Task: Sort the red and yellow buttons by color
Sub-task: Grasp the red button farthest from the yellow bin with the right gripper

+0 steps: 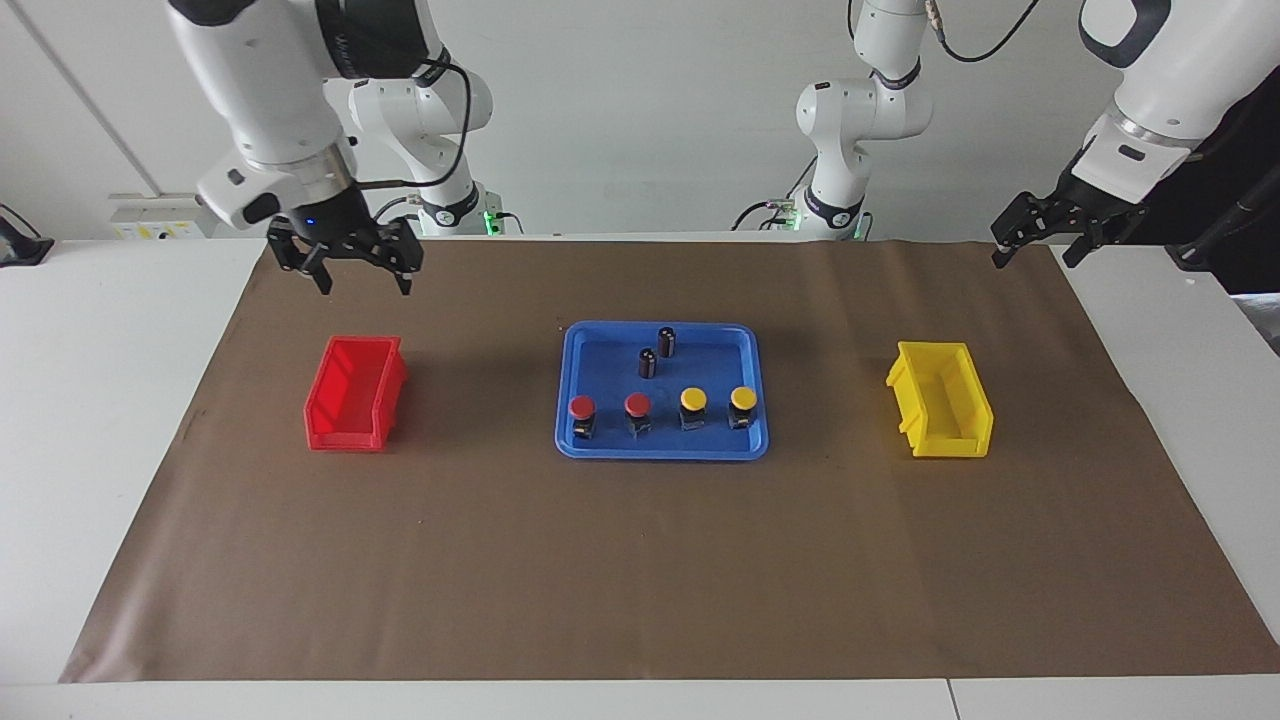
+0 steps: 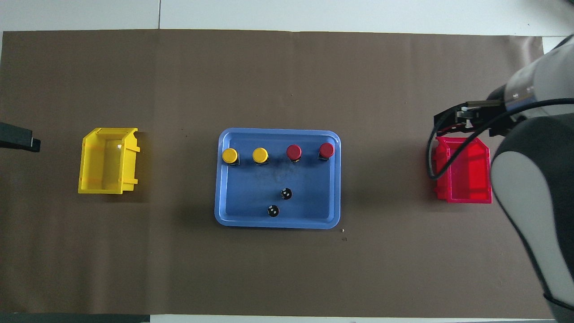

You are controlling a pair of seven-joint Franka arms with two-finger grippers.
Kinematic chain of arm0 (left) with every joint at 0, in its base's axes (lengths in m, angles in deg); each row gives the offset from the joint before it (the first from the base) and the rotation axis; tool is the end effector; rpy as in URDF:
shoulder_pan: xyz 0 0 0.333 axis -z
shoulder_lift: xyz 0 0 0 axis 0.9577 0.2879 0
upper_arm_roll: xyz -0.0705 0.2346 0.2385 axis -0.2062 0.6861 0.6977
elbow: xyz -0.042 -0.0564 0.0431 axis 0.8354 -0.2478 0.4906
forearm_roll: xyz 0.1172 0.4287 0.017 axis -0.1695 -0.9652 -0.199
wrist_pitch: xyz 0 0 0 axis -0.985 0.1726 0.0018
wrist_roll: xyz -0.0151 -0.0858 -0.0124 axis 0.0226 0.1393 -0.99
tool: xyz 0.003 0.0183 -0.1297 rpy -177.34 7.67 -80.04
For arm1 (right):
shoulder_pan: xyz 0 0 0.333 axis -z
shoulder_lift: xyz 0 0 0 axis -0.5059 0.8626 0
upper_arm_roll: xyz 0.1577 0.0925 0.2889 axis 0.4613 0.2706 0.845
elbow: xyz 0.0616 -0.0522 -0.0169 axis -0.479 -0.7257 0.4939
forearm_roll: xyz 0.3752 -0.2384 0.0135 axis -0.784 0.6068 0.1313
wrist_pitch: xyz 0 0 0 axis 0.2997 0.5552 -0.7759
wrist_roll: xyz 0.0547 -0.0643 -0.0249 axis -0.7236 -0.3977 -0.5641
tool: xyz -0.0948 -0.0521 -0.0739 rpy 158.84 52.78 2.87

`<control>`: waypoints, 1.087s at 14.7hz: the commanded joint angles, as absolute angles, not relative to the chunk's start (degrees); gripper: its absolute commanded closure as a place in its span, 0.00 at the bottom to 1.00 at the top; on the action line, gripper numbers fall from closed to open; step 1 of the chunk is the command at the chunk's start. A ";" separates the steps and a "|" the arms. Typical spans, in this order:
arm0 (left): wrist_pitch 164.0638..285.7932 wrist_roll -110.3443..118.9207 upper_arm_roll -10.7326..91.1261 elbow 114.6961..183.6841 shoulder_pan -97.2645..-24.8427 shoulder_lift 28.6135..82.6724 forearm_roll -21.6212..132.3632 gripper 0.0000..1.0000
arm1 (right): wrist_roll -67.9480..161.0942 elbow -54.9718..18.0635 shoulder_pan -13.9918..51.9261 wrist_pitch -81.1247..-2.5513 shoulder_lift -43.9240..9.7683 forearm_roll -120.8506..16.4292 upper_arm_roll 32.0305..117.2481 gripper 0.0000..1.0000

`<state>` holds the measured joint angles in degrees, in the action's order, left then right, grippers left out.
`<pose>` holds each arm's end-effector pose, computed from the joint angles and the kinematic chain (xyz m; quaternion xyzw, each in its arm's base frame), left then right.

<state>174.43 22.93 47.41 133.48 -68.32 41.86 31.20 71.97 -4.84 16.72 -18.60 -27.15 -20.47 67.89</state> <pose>0.5792 -0.0087 0.6316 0.9992 -0.0349 -0.0155 0.0120 0.6225 0.1539 0.5771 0.9995 -0.0270 -0.0062 0.0118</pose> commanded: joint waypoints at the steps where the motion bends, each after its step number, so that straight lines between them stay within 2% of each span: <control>1: 174.70 21.93 47.18 134.74 -68.26 40.66 30.32 0.00 | 82.65 0.57 9.76 -25.09 -17.50 -20.65 67.88 0.00; 5: 173.91 21.75 47.18 135.00 -68.35 40.48 30.32 0.00 | 87.52 -12.32 5.97 -40.13 -18.09 -20.74 68.05 0.00; 7: 173.91 21.67 47.18 135.00 -68.35 40.48 30.32 0.00 | 88.41 -15.32 4.99 -45.07 -17.04 -20.57 68.05 0.00; 9: 174.17 21.75 47.00 135.00 -67.56 40.48 30.32 0.00 | 88.32 -17.09 5.08 -45.88 -16.51 -20.57 68.05 0.02; 13: 174.25 21.67 47.09 135.00 -68.35 40.48 30.32 0.00 | 88.32 -20.69 4.99 -50.62 -16.43 -20.57 68.05 0.17; 16: 174.34 21.58 47.00 135.00 -68.17 40.48 30.32 0.00 | 88.32 -21.92 4.03 -52.82 -15.46 -20.48 68.05 0.21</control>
<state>174.20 22.42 47.07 133.56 -68.31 41.86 31.20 87.26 -20.10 4.75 -50.96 -15.29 -20.44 68.12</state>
